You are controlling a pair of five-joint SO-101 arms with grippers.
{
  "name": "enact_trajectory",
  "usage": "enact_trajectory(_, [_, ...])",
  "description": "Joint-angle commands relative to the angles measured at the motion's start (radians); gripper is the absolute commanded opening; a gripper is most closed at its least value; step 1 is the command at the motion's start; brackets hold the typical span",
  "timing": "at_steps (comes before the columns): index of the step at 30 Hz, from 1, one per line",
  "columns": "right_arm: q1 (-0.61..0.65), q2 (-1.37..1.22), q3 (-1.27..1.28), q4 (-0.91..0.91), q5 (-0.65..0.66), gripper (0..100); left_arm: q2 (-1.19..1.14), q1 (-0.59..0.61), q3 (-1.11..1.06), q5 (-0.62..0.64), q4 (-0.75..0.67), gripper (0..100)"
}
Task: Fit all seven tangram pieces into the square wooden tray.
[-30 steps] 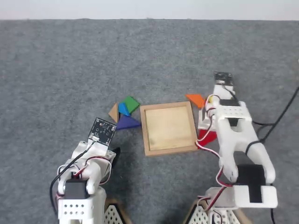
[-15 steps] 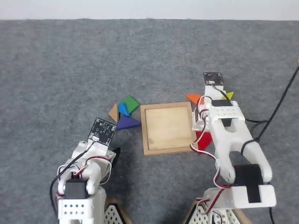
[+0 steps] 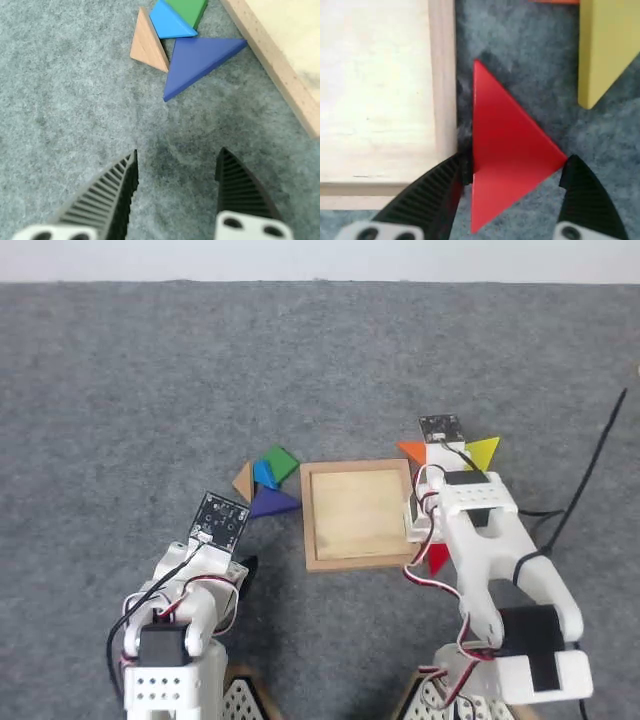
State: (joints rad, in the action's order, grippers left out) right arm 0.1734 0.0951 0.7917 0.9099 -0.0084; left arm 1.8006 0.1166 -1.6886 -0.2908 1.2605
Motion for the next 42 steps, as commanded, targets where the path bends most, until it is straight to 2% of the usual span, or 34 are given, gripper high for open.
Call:
enact_trajectory(1, [0.002,-0.036,-0.035,0.005,0.049,28.4,0.021,-0.003,0.005,0.008,0.009,24])
enact_trajectory(3, [0.002,-0.067,-0.064,0.033,0.112,28.4,0.021,-0.003,0.005,0.008,0.009,24])
enact_trajectory(8, [0.002,-0.117,-0.101,0.045,0.164,28.1,0.021,-0.003,0.005,0.008,0.009,24])
enact_trajectory(11, [0.002,-0.119,-0.100,0.045,0.170,26.3,0.021,-0.003,0.005,0.008,0.009,24])
enact_trajectory(16, [0.002,-0.116,-0.098,0.044,0.167,14.7,0.021,-0.003,0.005,0.008,0.009,24])
enact_trajectory(25, [0.001,-0.099,-0.098,0.044,0.163,14.7,0.021,-0.003,0.005,0.008,0.009,24])
enact_trajectory(28, [-0.019,-0.036,-0.098,0.056,0.172,16.8,0.021,-0.003,0.005,0.008,0.009,24])
enact_trajectory(34, [-0.058,0.039,-0.109,0.077,0.285,35.0,0.021,-0.003,0.005,0.008,0.009,24])
enact_trajectory(42, [-0.044,-0.065,-0.242,0.074,0.307,36.6,0.021,-0.003,0.005,0.008,0.009,24])
